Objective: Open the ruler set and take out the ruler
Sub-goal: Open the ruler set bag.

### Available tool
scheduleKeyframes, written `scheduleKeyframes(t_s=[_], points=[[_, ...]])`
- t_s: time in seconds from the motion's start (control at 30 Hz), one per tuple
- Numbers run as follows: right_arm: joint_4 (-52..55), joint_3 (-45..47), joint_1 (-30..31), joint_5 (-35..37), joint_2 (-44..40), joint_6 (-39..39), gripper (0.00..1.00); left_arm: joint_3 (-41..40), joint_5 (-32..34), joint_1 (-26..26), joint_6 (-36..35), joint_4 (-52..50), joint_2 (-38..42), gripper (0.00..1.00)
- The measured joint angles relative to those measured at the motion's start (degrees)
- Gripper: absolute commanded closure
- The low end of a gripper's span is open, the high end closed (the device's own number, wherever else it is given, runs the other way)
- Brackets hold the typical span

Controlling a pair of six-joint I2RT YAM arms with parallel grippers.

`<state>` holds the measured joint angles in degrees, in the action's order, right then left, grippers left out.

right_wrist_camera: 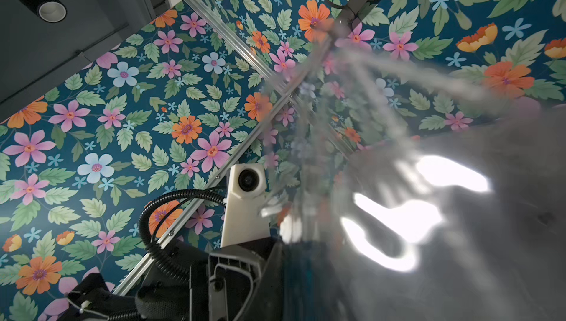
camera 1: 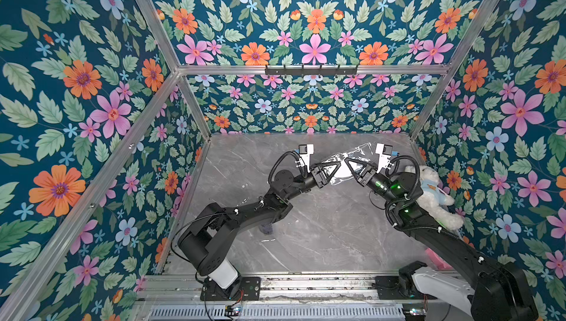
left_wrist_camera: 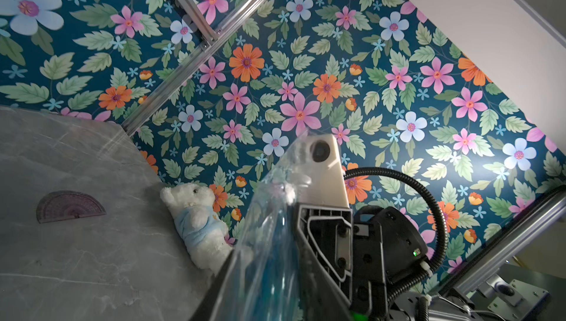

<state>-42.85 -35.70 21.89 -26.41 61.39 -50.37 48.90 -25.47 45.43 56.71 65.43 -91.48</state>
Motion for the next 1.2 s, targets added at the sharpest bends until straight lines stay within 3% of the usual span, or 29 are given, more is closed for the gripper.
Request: scheduleKeyframes(t_s=[0.1,0.33,0.67,0.8,1.03,1.2], points=[[1.4,-0.1,-0.2,0.2,-0.8,0.6,0.86,0.0,0.2,0.0,-0.7,-2.2,0.8,0.38],[7.5,-1.5,-1.4,0.5,-3.0,1.6,0.9,1.6,1.5,-0.1,-7.4,-11.5,4.8,0.36],[20.0,-5.1,-8.9,-13.6,-3.9,3.9,0.95,12.5,-0.2,-0.1,-39.3,-44.1,12.0,0.31],[23.6,-7.1,-9.4,-19.1,-3.7,4.9,0.95,14.6,-2.0,-0.1,-47.6,-53.6,11.7,0.31],[26.6,-8.4,-9.6,-24.3,-2.9,6.0,0.95,15.6,-5.1,0.0,-51.5,-59.3,10.3,0.33],[26.7,-8.3,-9.6,-25.8,-2.3,6.2,0.95,13.9,-4.6,0.0,-50.7,-57.6,11.1,0.47]])
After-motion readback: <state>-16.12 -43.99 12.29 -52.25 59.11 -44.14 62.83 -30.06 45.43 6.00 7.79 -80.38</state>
